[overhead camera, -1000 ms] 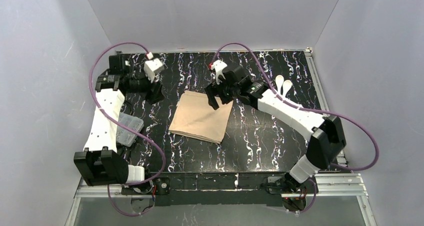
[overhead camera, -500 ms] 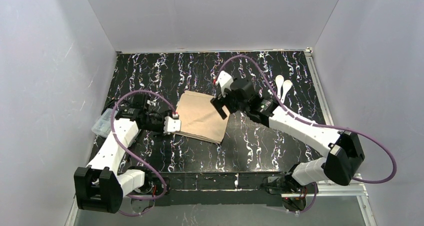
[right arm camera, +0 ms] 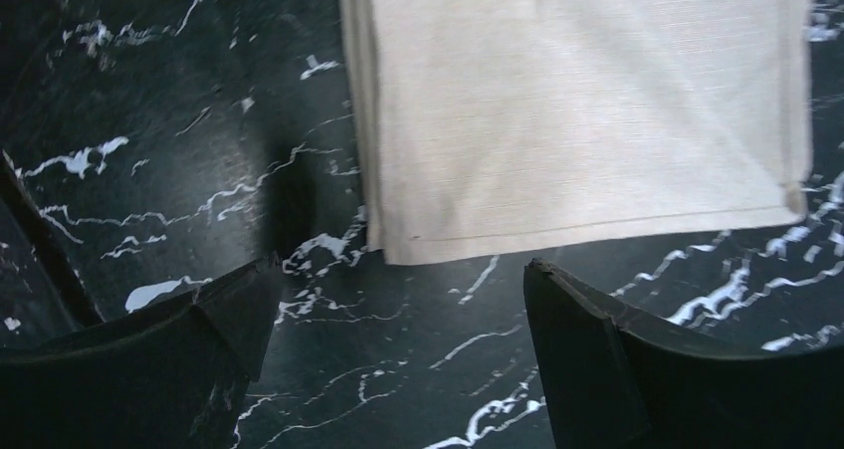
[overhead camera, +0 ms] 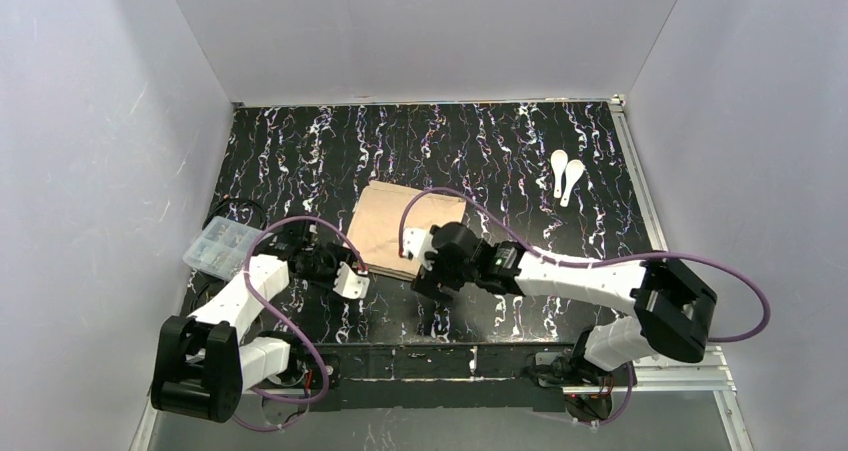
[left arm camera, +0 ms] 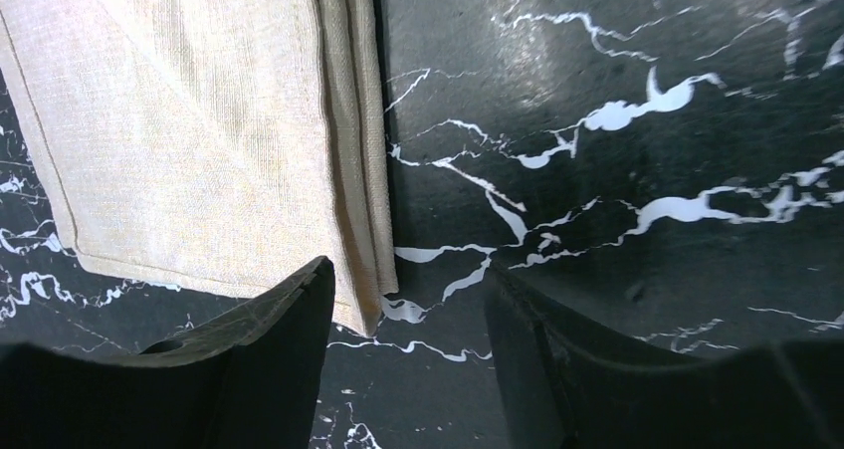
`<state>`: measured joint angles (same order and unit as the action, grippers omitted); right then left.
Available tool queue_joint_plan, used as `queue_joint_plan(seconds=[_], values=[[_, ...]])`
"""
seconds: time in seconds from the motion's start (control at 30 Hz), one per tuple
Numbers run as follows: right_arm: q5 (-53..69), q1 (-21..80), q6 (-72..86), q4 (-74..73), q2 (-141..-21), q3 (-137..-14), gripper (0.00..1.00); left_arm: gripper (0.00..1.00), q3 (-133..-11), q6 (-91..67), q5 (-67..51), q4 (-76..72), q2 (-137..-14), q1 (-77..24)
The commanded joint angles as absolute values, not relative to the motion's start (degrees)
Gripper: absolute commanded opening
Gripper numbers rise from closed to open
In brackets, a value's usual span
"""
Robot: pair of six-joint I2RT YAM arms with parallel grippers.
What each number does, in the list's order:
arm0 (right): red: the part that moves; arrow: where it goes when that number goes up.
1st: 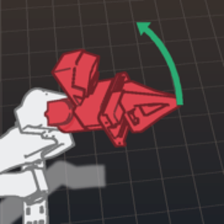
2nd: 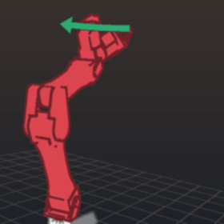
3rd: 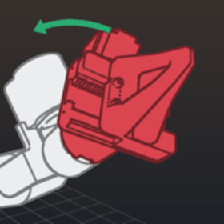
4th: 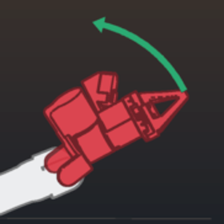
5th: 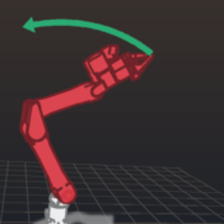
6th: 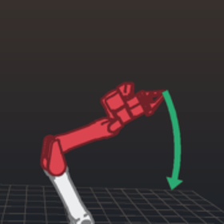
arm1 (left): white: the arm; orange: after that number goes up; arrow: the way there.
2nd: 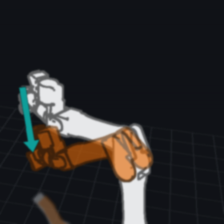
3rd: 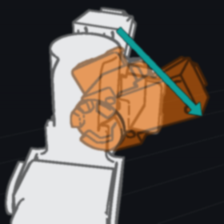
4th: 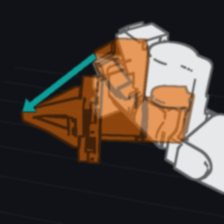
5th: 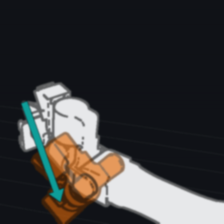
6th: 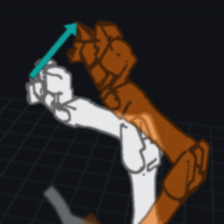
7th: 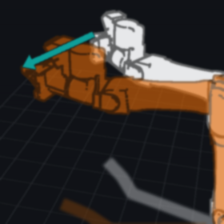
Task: Fold the napkin into a case and place the utensils inside
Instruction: Pick up the upper triangle-folded napkin from the center of the board.
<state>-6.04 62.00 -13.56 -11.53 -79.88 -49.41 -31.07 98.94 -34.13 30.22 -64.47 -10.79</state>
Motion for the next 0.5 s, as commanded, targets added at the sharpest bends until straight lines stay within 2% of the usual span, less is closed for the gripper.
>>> queue_joint_plan(seconds=[0.0,0.47], values=[[-7.5,64.8,-15.2,-4.8,-81.3,-46.7,0.99,0.54,-28.6,100.8,-32.6,21.4,-66.2,-11.0],[-7.1,64.7,-16.3,2.7,-87.4,-43.9,0.99,0.48,-27.4,102.1,-30.6,17.5,-71.6,-10.9]])
